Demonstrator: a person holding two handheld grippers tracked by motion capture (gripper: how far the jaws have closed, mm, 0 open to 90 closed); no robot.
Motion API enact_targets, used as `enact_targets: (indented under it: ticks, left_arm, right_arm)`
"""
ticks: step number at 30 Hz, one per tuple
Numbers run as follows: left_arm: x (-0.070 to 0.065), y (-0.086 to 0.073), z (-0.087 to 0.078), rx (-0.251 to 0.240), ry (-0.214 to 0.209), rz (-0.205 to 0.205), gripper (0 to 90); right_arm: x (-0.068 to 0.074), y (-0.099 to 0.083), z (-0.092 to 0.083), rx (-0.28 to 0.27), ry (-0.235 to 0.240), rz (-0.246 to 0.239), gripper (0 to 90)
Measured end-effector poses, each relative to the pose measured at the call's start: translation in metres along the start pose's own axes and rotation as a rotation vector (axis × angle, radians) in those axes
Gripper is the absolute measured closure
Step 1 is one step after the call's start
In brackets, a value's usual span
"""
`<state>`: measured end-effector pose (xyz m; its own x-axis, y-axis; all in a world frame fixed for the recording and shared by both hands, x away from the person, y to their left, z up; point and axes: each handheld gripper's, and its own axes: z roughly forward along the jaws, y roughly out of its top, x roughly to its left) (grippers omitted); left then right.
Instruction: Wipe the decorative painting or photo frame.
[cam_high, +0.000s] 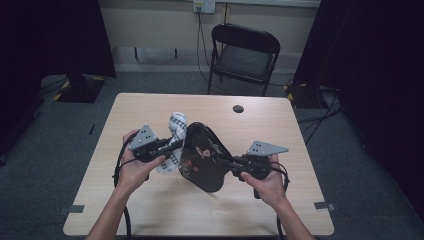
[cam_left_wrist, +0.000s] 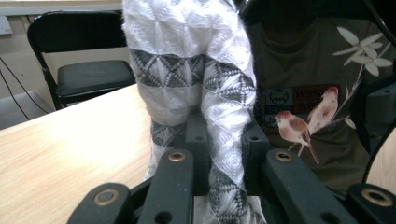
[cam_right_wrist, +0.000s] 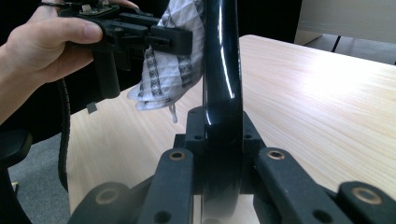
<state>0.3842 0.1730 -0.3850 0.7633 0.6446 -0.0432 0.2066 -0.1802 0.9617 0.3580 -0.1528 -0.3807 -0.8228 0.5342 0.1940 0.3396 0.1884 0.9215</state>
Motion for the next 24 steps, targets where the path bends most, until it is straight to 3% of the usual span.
enact_targets:
  ticks: [6, 11, 18, 20, 24]
  left_arm:
    - [-0.021, 0.0, 0.012, 0.03, -0.087, 0.043, 78.4]
    - [-0.024, 0.0, 0.015, 0.031, -0.092, 0.049, 78.5]
    - [0.0, -0.004, 0.002, 0.008, 0.011, -0.003, 78.5]
    - [0.007, -0.008, -0.001, 0.024, 0.038, -0.017, 78.4]
    - [0.011, -0.013, -0.002, 0.031, 0.049, -0.043, 78.5]
  right_arm:
    - [0.0, 0.0, 0.0, 0.0, 0.0, -0.001, 81.0]
    - [-0.002, -0.001, -0.001, -0.004, -0.004, 0.001, 81.0]
    - [-0.001, 0.0, 0.0, -0.002, -0.004, -0.002, 81.0]
    - [-0.001, 0.0, 0.0, -0.002, -0.003, -0.003, 81.0]
    - [-0.001, 0.0, 0.001, -0.001, -0.003, -0.003, 80.8]
